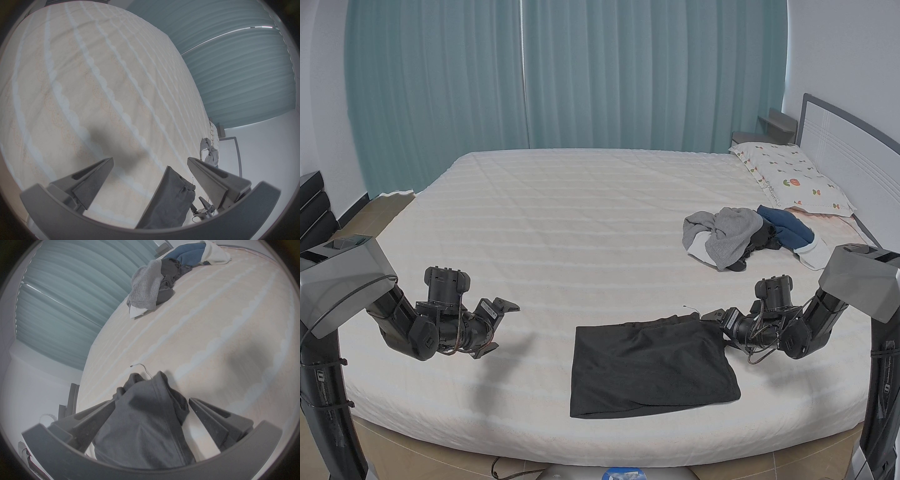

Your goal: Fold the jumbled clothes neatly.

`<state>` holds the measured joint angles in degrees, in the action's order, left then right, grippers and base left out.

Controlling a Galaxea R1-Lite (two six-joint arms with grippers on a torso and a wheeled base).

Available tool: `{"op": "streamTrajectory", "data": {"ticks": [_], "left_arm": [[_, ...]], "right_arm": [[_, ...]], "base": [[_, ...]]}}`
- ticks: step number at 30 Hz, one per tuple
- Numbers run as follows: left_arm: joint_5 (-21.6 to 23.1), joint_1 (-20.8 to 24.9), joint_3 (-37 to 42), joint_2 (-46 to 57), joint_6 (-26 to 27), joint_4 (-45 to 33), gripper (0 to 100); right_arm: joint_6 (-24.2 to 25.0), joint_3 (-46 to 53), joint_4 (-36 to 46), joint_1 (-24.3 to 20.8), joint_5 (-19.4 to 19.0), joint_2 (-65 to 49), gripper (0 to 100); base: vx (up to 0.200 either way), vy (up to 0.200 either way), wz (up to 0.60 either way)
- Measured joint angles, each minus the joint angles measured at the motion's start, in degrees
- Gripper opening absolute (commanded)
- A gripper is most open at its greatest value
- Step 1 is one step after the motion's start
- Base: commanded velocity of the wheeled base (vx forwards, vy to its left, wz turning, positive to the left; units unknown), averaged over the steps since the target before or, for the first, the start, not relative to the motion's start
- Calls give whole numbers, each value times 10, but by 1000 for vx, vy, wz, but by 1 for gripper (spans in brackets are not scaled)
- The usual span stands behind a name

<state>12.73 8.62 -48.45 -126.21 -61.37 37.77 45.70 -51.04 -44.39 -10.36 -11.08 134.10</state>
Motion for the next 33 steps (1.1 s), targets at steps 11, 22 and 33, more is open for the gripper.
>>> {"op": "streamTrajectory", "data": {"ticks": [11,22,33], "left_arm": [[-1,0,1,0,0,0,100],[-1,0,0,0,0,0,100],[-2,14,-5,-2,4,0,100]], "right_arm": [[18,2,-85,2,7,33,0],[19,6,-90,20,8,36,0],[20,10,-102,25,8,35,0]], "base": [[0,0,0],[0,0,0],[0,0,0]]}}
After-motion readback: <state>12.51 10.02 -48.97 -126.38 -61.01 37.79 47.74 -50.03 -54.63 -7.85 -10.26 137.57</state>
